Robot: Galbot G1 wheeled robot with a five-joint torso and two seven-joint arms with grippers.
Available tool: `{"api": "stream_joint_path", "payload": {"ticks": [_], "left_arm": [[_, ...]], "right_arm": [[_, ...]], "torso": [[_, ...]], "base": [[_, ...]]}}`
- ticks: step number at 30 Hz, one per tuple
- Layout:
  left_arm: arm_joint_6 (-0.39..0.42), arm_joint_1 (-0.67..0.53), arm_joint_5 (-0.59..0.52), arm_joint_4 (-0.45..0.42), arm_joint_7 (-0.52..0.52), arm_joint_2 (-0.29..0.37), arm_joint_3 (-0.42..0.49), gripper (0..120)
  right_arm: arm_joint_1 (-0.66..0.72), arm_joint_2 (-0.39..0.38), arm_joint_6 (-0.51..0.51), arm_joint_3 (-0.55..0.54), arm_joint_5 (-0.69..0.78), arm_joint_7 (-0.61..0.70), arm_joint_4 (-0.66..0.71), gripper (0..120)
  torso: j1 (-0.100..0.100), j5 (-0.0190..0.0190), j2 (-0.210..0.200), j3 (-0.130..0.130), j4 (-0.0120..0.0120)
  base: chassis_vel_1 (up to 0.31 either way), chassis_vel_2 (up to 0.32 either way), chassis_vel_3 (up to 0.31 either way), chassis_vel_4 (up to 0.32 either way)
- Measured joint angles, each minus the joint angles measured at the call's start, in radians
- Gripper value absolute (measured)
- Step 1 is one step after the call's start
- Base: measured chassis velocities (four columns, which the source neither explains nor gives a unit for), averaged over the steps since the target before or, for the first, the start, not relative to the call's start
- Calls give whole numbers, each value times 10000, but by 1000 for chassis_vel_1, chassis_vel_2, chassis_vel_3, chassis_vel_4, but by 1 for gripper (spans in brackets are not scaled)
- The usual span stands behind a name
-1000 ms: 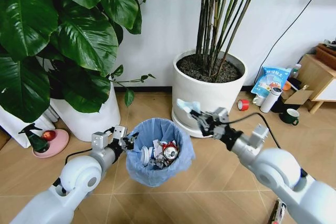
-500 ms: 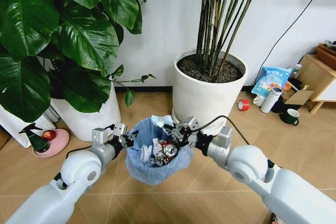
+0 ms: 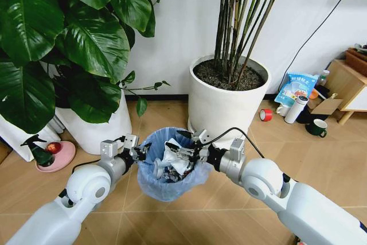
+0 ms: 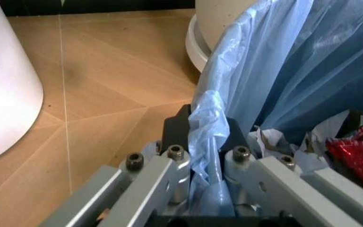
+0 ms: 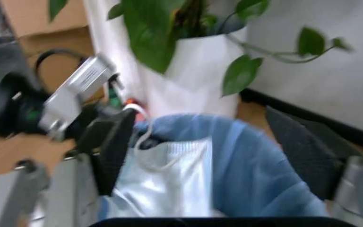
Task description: Pick up the trash bin and place the garbage on the floor into it.
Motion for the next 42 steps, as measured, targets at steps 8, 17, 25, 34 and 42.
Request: {"api": "stream_joint_path", "payload": {"ticks": [8,17,25,34,42], "left_arm": [[-78,119,174,0,-22,-174,-187,1],[-122,157,223,-59,-25,-331,-230,1],[-164,331,354,-141,-43,-400,-270,1],[-198,379,394,-188,-169,-512,-234,1],[-276,454,394,-218,-276,-507,-376,1]], "right_arm": [[-490,105,-6,1228,3,933,164,100],[-431,-272,-35,1192,240,1074,308,100],[104,-190,-14,773,275,1034,176,100],[1736,109,-22,-186,769,1085,-97,100],[1185,23,-70,227,733,1473,39,100]], "torso": [[0,0,0,0,-1],[-1,-1,0,-1,0],[-1,0,0,0,-1],[-1,-1,0,0,3],[-1,1,0,0,0]], "base": [[0,0,0,0],[0,0,0,0],[0,0,0,0],[0,0,0,0],[0,0,0,0]]}}
